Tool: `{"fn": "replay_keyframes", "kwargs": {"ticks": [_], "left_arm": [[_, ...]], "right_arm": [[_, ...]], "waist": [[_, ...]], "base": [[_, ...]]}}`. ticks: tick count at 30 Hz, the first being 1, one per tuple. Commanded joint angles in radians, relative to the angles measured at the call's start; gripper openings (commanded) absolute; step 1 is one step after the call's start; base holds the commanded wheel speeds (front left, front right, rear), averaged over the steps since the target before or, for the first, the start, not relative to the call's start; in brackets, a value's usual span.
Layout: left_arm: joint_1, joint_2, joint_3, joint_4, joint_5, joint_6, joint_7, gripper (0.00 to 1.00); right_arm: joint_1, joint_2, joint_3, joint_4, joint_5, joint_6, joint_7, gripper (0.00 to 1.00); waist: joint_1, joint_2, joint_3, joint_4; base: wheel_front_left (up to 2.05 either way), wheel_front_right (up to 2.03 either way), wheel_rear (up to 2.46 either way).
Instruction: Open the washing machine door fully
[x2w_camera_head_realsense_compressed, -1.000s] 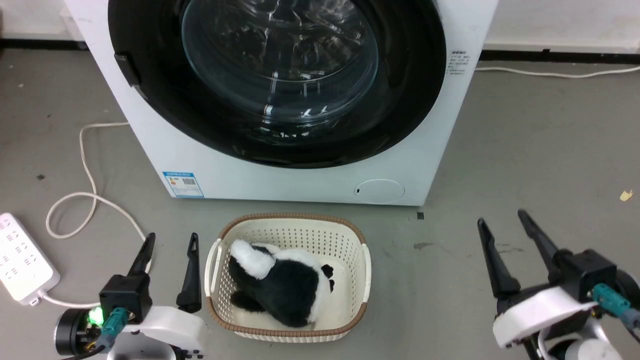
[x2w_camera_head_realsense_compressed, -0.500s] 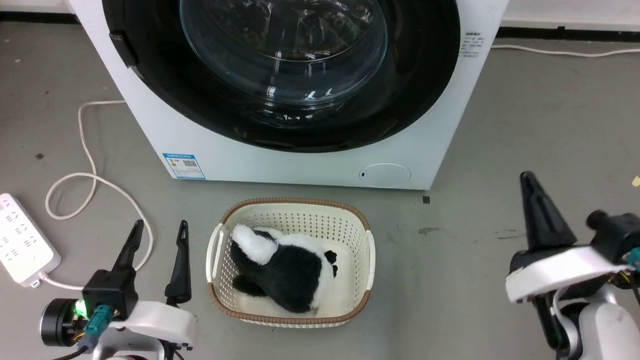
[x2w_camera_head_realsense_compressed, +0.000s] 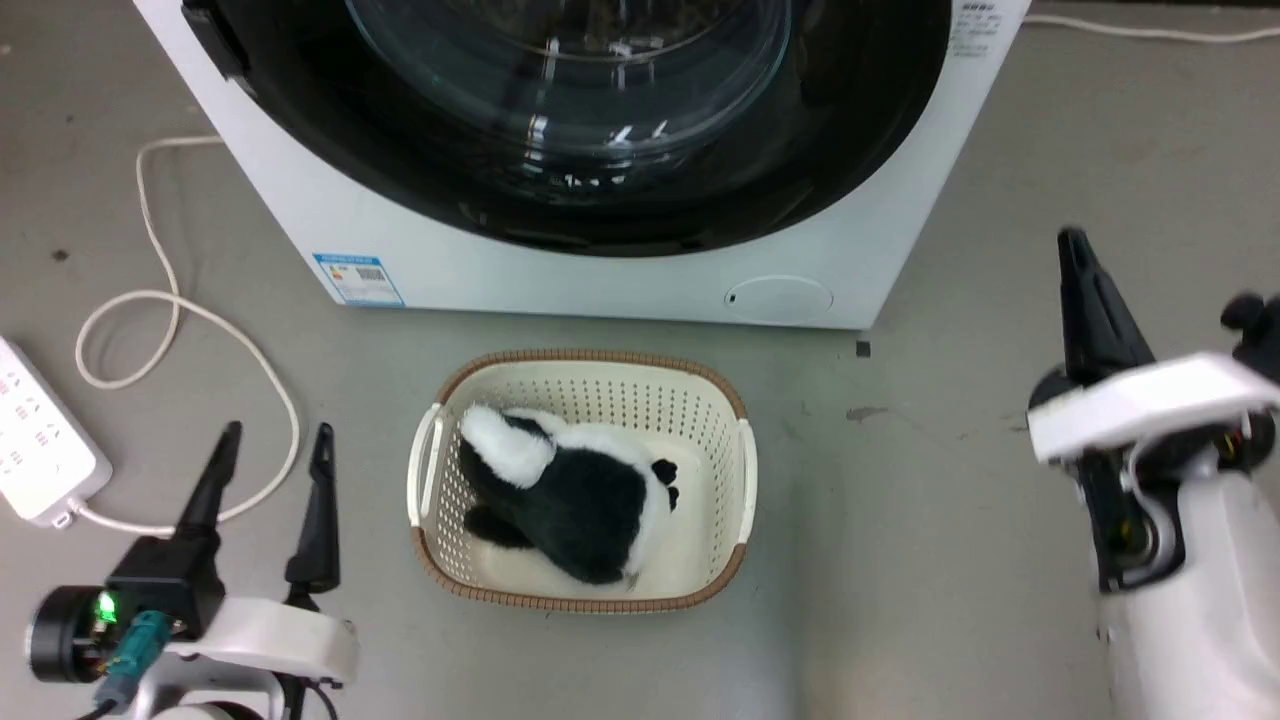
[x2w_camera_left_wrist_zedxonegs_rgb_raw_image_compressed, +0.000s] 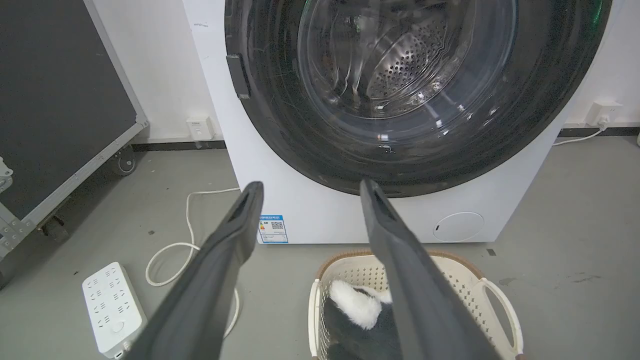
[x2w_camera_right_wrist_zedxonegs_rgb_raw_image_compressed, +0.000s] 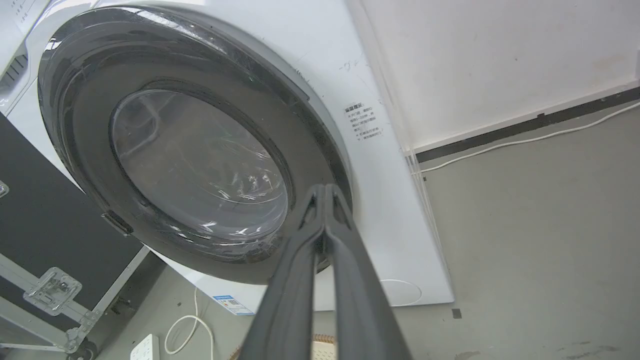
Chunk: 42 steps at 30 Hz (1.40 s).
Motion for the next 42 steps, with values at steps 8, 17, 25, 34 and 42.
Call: {"fn": "replay_keyframes", "kwargs": {"ticks": [8,17,25,34,42], "left_arm": [[-0.037,0.033,0.017,-0.017,-0.027,-0.013,-0.025,1.0],[-0.05,0.055,0.037,-0.025,-0.051,-0.025,-0.048,1.0],[-0.054,0.072,0.043,-0.028,-0.067,-0.033,-0.065,1.0],[-0.062,0.087,0.051,-0.026,-0.085,-0.042,-0.084,1.0],[-0.069,0.1,0.053,-0.025,-0.098,-0.05,-0.101,1.0]], "right_arm": [[-0.22,0.003,-0.021,0.172,0.163,-0.001,0.023,0.0],[-0.455,-0.009,-0.116,0.395,0.232,-0.001,0.098,0.0],[-0.637,-0.038,-0.185,0.596,0.266,-0.001,0.223,0.0],[-0.829,-0.08,-0.23,0.77,0.29,-0.001,0.275,0.0],[-0.957,-0.085,-0.275,0.871,0.337,-0.001,0.362,0.0]], "waist": [[-0.0001,0.0,0.059,0.017],[-0.0001,0.0,0.113,0.034],[-0.0001,0.0,0.149,0.047],[-0.0001,0.0,0.186,0.067],[-0.0001,0.0,0.215,0.087]], "base": [[0.0,0.0,0.0],[0.0,0.0,0.0],[0.0,0.0,0.0],[0.0,0.0,0.0],[0.0,0.0,0.0]]}}
